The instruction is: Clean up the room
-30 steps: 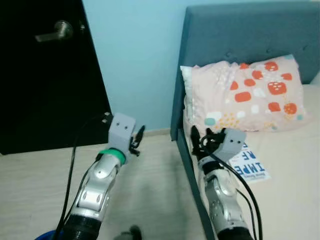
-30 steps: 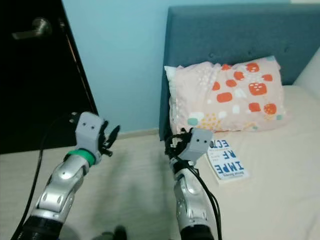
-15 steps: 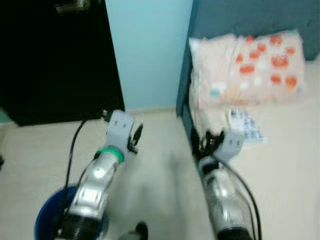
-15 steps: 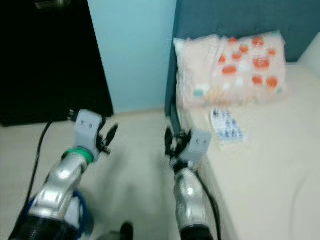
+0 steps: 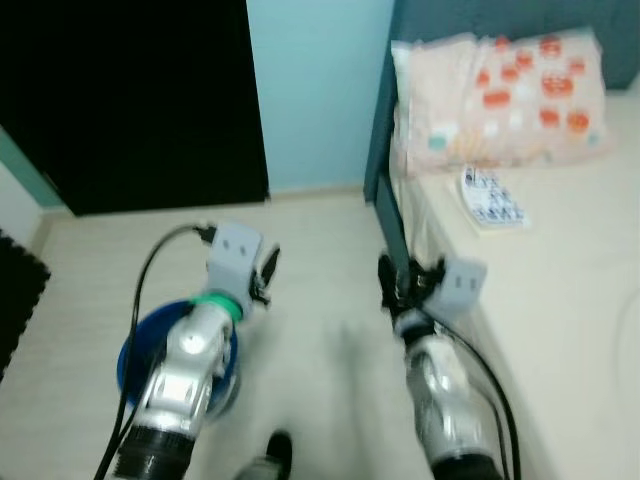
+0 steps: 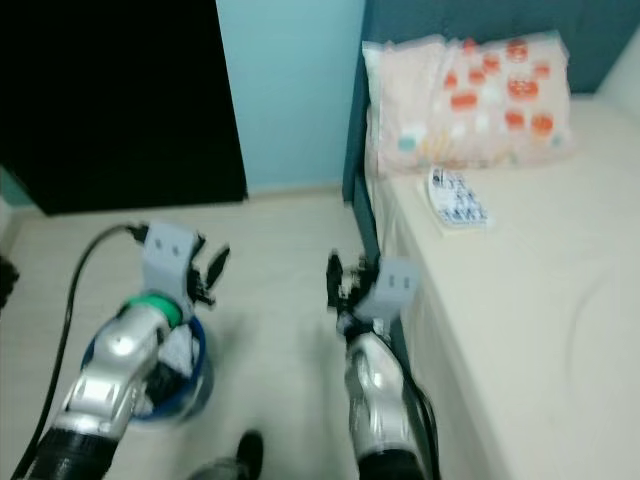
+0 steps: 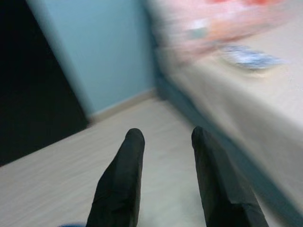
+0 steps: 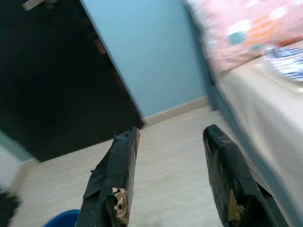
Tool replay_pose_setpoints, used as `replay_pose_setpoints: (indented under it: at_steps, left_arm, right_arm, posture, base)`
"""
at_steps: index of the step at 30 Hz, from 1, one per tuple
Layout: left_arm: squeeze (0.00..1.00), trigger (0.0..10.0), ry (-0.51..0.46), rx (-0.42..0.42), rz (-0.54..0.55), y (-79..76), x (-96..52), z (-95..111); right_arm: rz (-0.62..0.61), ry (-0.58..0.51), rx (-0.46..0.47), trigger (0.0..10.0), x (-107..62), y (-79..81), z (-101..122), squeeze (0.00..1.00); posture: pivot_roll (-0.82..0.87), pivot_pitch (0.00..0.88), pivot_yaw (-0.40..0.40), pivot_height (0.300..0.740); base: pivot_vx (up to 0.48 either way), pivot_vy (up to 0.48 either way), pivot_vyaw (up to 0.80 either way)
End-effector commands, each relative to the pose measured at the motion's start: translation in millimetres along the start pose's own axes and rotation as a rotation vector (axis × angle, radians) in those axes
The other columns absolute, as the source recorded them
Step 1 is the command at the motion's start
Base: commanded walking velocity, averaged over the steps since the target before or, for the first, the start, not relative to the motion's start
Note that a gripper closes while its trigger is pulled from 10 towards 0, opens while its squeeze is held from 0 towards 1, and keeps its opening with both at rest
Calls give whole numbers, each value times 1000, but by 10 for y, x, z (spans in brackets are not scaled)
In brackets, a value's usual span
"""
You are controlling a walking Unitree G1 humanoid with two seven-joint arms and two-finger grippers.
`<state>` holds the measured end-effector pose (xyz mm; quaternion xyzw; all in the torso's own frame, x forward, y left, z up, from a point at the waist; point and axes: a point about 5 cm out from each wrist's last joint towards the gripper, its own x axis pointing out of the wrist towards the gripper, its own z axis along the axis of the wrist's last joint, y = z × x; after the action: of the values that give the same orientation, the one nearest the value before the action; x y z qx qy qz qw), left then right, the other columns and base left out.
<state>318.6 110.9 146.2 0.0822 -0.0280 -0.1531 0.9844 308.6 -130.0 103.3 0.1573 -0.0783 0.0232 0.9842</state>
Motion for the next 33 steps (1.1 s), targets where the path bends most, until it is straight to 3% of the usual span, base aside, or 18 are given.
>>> replay_pose_setpoints:
  at_steps: [1,23,27,33]
  left_arm:
    - [0,10000,28,8,5,23,-28,-63]
    - [0,10000,33,9,14,30,-39,-81]
    - [0,10000,44,-3,15,28,-44,-98]
    - [0,10000,60,-15,7,13,-38,-110]
  right_arm:
    - [-10,24,14,10000,-46,13,-73,0]
    - [-11,36,1,10000,-48,-16,-91,0]
    - [-15,40,5,10000,-54,-34,-94,0]
    - [-20,41,21,10000,-54,-47,-92,0]
  posture:
    - [91,90,47,740]
    - [96,95,33,740]
    - [94,94,32,740]
    - [92,93,32,740]
  base:
    - [-439,0,0]
    - [-447,0,0]
    - [0,0,0]
    - [0,0,-785]
